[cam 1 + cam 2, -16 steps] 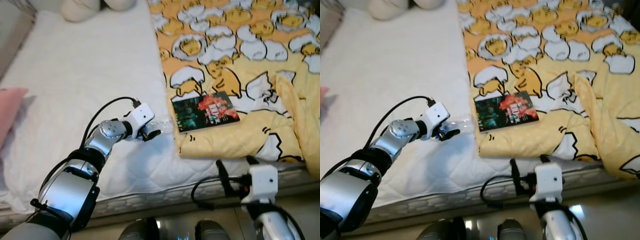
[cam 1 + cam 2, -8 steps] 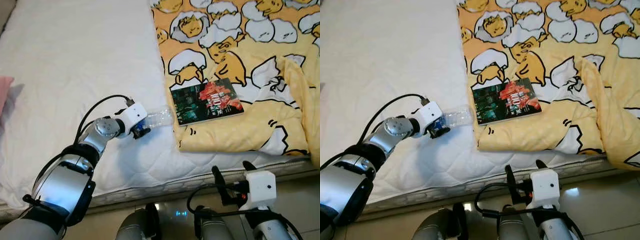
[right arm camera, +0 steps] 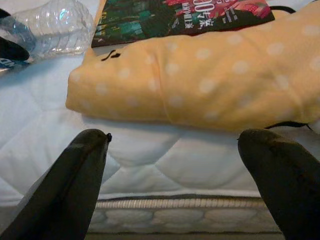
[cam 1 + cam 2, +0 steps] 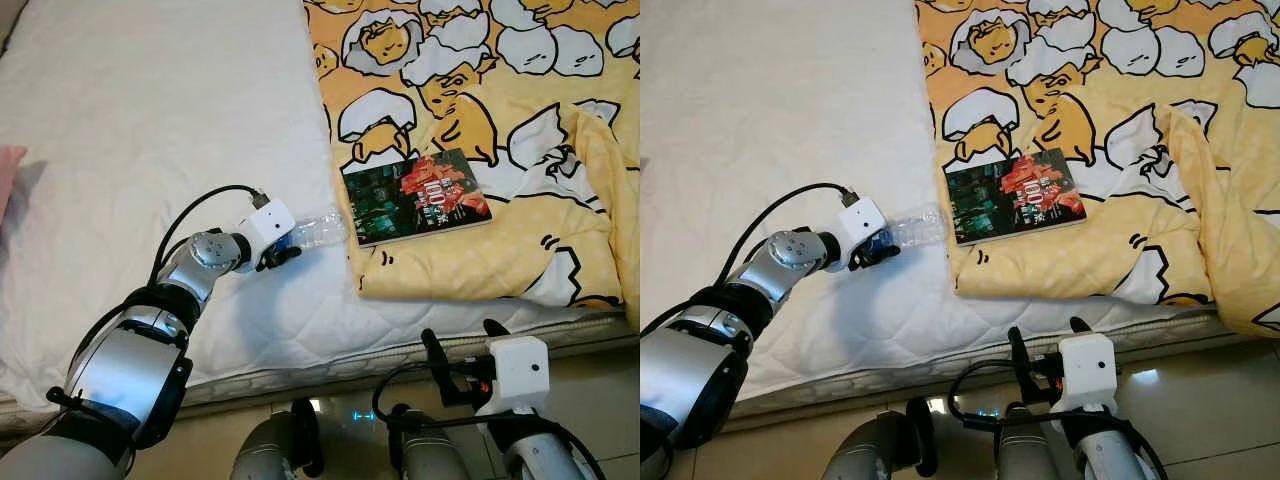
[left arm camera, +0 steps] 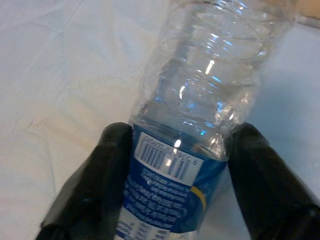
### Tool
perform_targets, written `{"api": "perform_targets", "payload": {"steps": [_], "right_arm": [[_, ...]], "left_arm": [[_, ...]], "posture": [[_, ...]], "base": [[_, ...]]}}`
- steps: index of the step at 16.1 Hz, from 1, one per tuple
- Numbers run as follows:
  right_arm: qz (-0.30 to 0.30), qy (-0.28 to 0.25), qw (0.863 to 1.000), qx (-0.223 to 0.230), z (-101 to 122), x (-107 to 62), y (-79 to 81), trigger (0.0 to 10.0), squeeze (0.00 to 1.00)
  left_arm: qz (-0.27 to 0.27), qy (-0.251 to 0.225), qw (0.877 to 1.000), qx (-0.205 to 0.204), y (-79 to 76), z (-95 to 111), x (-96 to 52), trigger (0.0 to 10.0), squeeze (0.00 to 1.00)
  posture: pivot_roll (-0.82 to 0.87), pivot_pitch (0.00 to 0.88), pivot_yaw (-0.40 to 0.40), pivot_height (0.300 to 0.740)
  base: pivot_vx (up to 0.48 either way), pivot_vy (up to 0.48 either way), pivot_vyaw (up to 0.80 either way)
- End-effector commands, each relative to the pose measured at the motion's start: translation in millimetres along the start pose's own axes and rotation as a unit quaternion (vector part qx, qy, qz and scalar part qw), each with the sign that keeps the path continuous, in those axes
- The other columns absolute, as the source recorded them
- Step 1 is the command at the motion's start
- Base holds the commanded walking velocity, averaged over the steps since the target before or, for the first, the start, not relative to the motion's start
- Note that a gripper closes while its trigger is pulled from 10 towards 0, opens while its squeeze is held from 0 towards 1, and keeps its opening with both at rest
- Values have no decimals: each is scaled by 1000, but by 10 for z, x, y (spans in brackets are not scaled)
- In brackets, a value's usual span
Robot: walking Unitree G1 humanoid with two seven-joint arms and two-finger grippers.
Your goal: Clean up the room
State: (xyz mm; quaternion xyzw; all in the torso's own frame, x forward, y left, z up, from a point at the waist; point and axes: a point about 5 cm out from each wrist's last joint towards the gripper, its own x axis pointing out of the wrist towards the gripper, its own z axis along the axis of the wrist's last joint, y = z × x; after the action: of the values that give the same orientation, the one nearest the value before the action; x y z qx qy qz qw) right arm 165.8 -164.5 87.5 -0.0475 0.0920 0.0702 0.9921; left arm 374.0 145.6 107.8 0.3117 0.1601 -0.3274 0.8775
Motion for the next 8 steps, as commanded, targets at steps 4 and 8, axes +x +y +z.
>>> {"api": "perform_targets", "payload": {"steps": [4, 8], "right_arm": [[7, 1, 1000, 10, 3, 104, -7, 10000, 0], [18, -20, 1000, 17, 72, 438, -97, 10000, 0]], "left_arm": [[-21, -1, 996, -92, -100, -103, 14, 0, 0], [4, -112, 979, -173, 77, 108, -44, 0, 0]], "posture": [[-213, 250, 129, 740], [-152, 118, 77, 740]], "base": [[0, 0, 0], [0, 0, 0]]}}
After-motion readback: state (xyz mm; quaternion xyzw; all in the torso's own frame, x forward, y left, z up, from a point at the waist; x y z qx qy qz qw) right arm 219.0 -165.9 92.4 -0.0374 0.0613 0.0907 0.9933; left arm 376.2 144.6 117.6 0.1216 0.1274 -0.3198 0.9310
